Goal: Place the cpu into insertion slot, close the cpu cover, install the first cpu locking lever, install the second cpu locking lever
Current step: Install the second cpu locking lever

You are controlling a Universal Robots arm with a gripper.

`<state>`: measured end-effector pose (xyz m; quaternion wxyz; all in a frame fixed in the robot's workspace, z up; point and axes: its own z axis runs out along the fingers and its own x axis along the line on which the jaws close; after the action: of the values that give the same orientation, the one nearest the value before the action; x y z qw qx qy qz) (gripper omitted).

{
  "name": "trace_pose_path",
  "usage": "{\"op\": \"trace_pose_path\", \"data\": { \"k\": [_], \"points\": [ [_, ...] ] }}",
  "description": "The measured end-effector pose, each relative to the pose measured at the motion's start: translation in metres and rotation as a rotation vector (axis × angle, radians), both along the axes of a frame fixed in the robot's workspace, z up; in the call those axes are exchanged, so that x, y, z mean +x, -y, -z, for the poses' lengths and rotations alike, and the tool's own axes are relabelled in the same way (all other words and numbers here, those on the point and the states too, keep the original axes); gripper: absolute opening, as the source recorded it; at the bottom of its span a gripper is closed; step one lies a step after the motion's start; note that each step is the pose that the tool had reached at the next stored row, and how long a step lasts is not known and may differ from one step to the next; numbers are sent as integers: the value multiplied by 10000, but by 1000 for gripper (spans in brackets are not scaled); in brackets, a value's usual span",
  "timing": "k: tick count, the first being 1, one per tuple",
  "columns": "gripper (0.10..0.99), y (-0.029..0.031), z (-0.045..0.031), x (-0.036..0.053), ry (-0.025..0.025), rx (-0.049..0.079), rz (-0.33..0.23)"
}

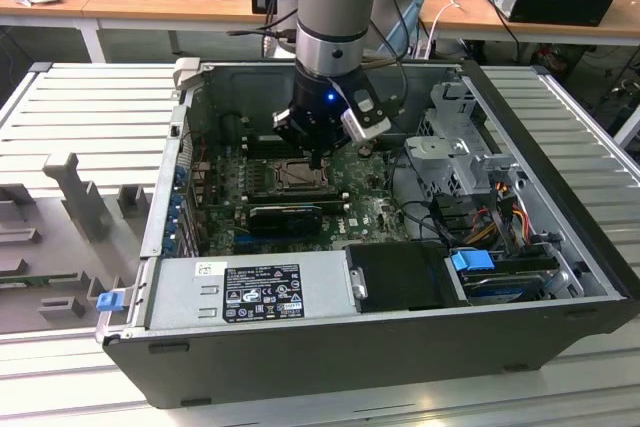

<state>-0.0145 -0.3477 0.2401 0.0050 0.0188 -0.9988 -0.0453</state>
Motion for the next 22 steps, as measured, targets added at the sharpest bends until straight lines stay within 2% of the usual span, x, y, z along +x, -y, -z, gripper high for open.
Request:
{"op": "trace_pose_path", "data": {
  "k": [2, 3, 5, 8, 9, 10, 12, 15, 20, 22],
  "points": [
    [106, 2, -50, 1, 1, 1, -1],
    [106, 65, -61, 0, 2, 3, -2],
    [106, 133, -35, 0, -15, 7, -2],
    [106, 174, -14, 1, -143, 70, -2],
    [106, 194, -7, 0, -172, 136, -3],
    [106, 219, -5, -1, -175, 290, -4],
    [106, 270, -4, -2, -176, 443, -5],
    [106, 318, -2, -19, -176, 469, -5],
    [106, 328, 6, -191, -177, 510, -73],
    [106, 330, 11, -232, -178, 510, -87]
  ]
}}
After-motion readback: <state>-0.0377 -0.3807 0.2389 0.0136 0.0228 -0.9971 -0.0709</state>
